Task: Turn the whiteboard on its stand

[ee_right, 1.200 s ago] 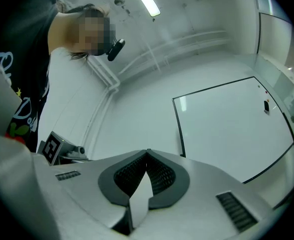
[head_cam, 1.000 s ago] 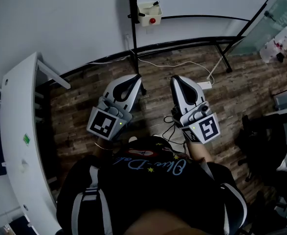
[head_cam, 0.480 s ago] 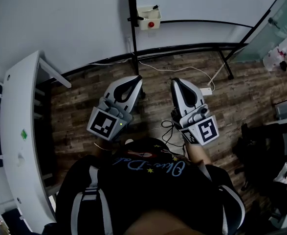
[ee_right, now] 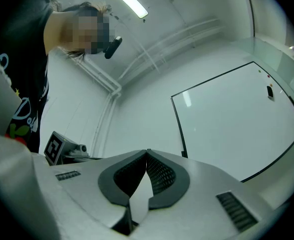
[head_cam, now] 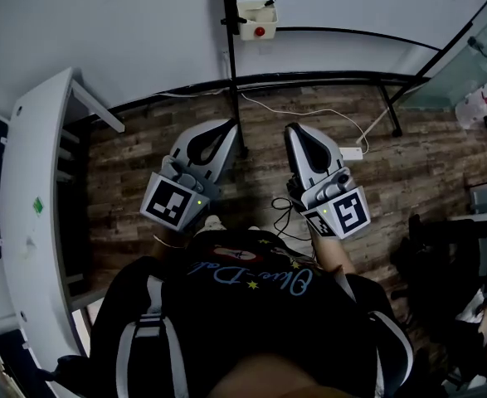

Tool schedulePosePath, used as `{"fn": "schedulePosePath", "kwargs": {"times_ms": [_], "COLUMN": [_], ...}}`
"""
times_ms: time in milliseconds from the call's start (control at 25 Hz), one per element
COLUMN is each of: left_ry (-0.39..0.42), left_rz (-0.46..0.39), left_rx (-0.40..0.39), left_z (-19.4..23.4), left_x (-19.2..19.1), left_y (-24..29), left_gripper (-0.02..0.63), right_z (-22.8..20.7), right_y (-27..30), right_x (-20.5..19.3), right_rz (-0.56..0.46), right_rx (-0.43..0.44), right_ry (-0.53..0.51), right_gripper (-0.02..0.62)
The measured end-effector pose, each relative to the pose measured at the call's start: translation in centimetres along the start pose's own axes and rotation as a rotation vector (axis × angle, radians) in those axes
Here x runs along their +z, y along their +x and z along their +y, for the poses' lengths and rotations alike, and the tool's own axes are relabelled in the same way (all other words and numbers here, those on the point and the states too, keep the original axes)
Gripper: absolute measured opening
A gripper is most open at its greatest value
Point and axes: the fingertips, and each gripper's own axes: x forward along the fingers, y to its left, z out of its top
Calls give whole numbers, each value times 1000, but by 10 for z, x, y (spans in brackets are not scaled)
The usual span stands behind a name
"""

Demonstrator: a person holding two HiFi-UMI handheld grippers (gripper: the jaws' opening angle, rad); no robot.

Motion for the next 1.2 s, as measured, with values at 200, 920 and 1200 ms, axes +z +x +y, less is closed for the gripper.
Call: {"fn": "schedulePosePath", "kwargs": {"times_ms": [200,920,1200], "left_ry": [18,-8,-23], "left_rz": [13,-28,-19], "left_rx": [33,-70,-84], "left_z": [8,66,100], "left_x": [-1,-14,-23], "left_y": [0,51,64], "left_gripper": [-12,-12,-12], "right_z": [-3,-41,-52], "right_y": [2,59,87], "right_x": [-4,-24,-38], "right_rz": [5,9,13], "right_rx": [19,-33,-55], "right_ry": [10,-42,-37], "right_gripper": [15,21,15]}}
